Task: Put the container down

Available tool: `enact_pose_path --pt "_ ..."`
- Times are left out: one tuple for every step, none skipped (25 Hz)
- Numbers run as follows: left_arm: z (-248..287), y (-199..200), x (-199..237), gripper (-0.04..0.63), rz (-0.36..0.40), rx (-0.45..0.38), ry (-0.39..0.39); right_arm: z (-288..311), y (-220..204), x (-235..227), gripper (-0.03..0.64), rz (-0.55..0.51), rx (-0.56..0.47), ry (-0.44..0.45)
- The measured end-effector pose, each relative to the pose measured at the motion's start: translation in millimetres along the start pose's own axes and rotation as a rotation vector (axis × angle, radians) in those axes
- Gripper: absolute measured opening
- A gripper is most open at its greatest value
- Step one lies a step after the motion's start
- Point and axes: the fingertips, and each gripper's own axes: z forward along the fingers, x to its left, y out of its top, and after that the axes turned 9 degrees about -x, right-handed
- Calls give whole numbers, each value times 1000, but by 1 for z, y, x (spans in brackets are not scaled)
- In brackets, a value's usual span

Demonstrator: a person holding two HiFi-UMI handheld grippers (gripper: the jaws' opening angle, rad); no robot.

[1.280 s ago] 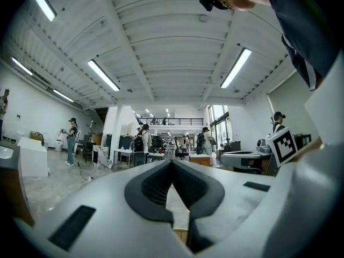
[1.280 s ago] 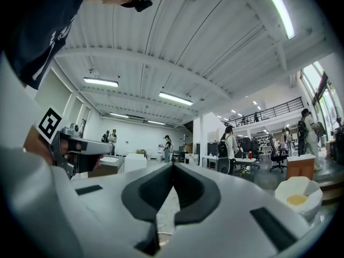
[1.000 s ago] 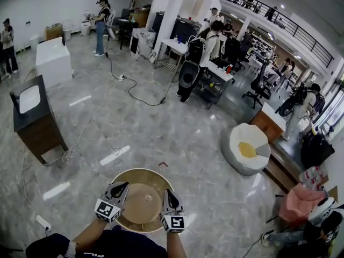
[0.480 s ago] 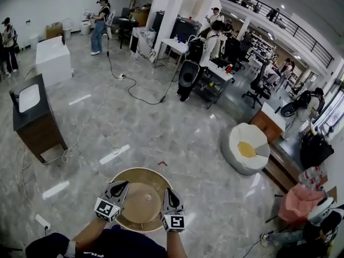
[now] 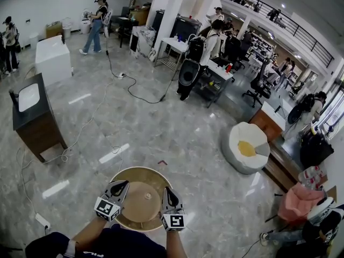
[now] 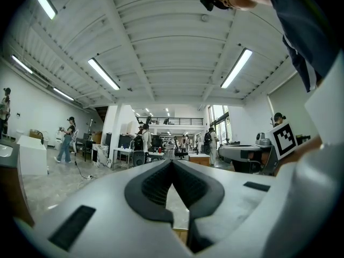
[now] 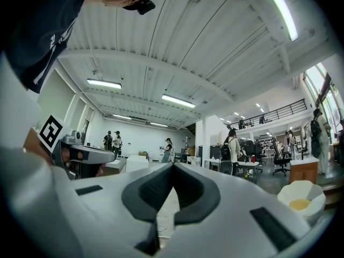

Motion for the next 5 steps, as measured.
enact_pose_path --pt "1 1 0 25 -1 -1 1 1 1 0 26 3 -6 2" --pt "2 2 1 25 2 1 1 2 2 -1 26 5 -10 2" --pt "2 3 1 25 6 6 1 3 2 -2 26 5 -11 3" --pt "3 4 1 25 12 12 1 4 1 -3 26 5 -8 3" --pt "4 5 1 25 17 18 0 4 1 -3 26 5 -5 4"
